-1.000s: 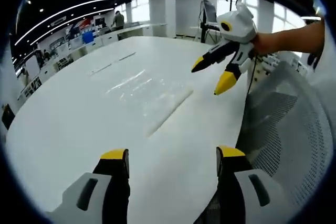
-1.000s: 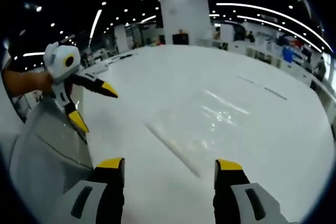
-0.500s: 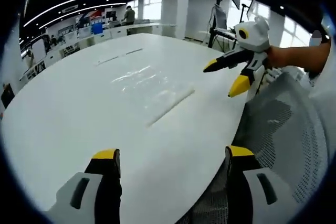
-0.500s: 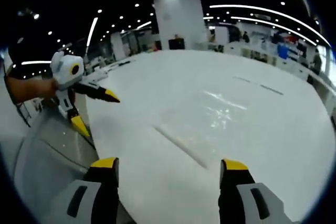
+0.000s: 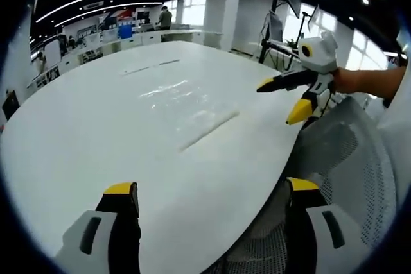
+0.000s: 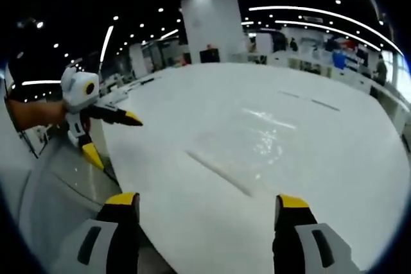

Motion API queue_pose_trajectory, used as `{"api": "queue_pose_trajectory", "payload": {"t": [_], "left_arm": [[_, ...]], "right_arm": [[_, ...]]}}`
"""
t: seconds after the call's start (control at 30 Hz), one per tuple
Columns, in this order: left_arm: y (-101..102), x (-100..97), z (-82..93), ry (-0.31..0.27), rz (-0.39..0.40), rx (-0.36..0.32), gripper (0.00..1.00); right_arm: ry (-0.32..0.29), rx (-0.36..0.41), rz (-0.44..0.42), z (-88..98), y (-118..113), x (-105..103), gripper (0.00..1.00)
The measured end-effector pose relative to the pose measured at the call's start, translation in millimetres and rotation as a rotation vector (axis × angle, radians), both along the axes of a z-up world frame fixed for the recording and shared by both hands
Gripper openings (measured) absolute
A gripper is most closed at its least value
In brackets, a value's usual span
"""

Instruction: Open the resealable bag by pulling the two sides of the seal apart until the entire bag opening is separated and visibly accessible.

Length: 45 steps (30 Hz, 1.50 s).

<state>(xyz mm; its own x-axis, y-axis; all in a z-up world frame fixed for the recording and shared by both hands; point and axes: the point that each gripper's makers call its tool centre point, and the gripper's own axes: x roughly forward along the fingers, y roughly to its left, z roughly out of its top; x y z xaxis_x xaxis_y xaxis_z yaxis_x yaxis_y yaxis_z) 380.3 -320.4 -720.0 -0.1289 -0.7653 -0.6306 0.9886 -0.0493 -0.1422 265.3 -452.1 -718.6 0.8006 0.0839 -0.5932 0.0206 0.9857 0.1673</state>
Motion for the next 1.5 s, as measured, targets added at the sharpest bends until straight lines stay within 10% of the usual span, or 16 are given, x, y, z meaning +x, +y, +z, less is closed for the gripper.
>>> {"api": "queue_pose_trajectory", "payload": {"t": [1.5], "left_arm": [[0,11.6,6.0,-0.027,0.048,-0.062,0.98]], "right_arm": [[-0.118,-0.006,-0.12,14.2,-19,-3,0.97]]}}
